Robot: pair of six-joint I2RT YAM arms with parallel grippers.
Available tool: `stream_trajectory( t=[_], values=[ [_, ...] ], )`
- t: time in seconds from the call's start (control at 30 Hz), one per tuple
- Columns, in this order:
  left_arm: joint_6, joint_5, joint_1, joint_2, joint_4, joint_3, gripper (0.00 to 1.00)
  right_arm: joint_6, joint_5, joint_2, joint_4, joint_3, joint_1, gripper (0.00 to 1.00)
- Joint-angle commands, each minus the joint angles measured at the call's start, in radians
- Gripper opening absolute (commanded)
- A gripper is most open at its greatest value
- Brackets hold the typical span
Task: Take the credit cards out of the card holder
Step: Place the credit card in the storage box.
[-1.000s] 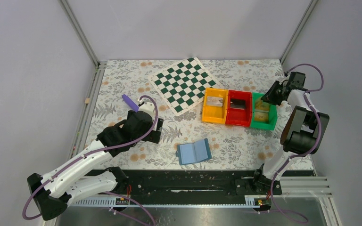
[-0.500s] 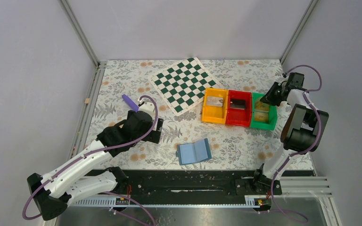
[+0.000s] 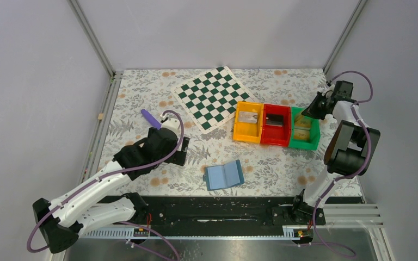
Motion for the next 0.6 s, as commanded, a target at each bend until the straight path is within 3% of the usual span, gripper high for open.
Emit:
stream_trajectory(
  t=[0.0,0.3,0.57],
  values=[
    [0.015,0.007,0.003,0.018,0.029,0.037,0.99,-0.07,-0.044,-0.046,-0.007,0.049,-0.01,0.0],
    [0.008,0.023,0.003,0.083,0.027,0.05,0.99,-0.123,-0.105,0.004,-0.008,0.077,-0.051,0.0],
    [0.031,0.028,0.004,0.129,0.027,0.107,0.99,-0.157,-0.131,0.091,-0.063,0.145,-0.071,0.1]
  ],
)
